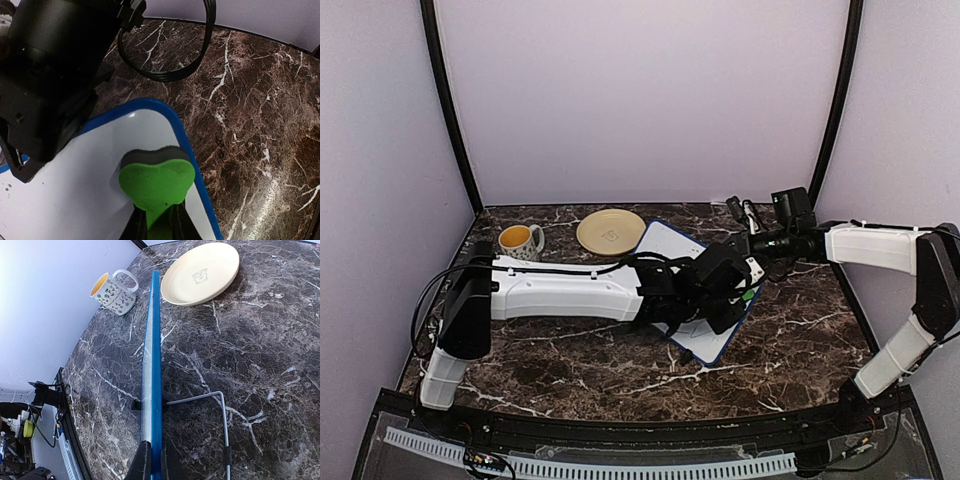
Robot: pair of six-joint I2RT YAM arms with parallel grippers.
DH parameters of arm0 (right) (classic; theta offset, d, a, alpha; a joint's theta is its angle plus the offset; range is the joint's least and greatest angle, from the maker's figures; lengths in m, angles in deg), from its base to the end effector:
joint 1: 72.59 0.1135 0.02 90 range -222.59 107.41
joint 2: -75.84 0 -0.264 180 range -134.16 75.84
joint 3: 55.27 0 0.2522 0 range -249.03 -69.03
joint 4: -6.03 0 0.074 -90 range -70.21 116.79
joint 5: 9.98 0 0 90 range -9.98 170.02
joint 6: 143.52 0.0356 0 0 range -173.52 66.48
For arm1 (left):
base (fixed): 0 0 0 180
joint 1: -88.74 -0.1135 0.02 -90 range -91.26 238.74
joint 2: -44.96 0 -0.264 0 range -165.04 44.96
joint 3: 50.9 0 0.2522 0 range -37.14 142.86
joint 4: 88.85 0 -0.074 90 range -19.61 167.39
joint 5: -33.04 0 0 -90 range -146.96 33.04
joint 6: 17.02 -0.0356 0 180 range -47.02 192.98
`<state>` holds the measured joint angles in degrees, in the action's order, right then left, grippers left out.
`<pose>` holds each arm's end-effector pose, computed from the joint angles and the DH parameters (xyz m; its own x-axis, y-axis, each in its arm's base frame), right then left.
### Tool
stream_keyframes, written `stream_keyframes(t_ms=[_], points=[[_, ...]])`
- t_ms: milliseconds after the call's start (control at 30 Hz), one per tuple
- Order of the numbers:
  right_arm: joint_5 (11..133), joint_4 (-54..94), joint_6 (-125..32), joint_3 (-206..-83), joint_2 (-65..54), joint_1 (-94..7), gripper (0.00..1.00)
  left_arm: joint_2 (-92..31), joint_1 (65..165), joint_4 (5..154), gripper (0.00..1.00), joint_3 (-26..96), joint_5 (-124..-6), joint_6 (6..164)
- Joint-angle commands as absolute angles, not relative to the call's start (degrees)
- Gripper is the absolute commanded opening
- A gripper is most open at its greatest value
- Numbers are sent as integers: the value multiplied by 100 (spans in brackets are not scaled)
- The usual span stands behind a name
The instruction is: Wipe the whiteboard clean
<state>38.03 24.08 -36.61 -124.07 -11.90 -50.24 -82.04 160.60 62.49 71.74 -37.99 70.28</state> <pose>0.2947 0.1469 0.2350 -0.7584 -0.0781 -0.6471 -0.5814 0.5298 0.6174 0.1731 -0.4911 0.2465 -0.1311 0.5433 -0.8292 0.8209 0.5284 0.2164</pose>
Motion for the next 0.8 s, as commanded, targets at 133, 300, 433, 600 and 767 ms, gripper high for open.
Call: stream_keyframes(t_ms=[133,300,433,600,767], points=[[3969,2614,-3630,-12285,-1290,-4842,0,-8507,16017,5907,0,7086,-3684,7064],[3951,2612,-3647,-12296,-1293,-4842,0,-8213,16043,6167,0,6274,-3725,7258],[3943,2611,-3648,-12297,-1293,-4842,0,-7997,16059,6310,0,5585,-3690,7447],[3951,2619,-3655,-12319,-1302,-4842,0,-7749,16093,6434,0,4988,-3678,7640],[3942,2620,-3668,-12334,-1310,-4842,0,-7652,16098,6663,0,4398,-3612,7705]])
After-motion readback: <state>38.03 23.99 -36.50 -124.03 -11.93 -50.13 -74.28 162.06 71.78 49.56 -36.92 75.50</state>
